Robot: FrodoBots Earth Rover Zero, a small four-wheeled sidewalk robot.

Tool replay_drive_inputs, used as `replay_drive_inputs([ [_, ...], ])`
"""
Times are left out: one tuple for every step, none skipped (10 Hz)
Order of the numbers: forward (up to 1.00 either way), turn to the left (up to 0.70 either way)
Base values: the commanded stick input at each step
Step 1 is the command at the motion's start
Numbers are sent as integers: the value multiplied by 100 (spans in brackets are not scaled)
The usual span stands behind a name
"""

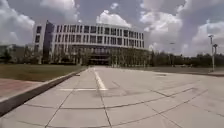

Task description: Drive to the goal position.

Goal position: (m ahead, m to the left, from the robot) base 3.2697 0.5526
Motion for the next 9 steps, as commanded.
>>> replay_drive_inputs([
  [70,2],
  [70,2],
  [70,2],
  [70,2],
  [70,2],
  [70,2],
  [70,2],
  [70,2],
  [70,2],
])
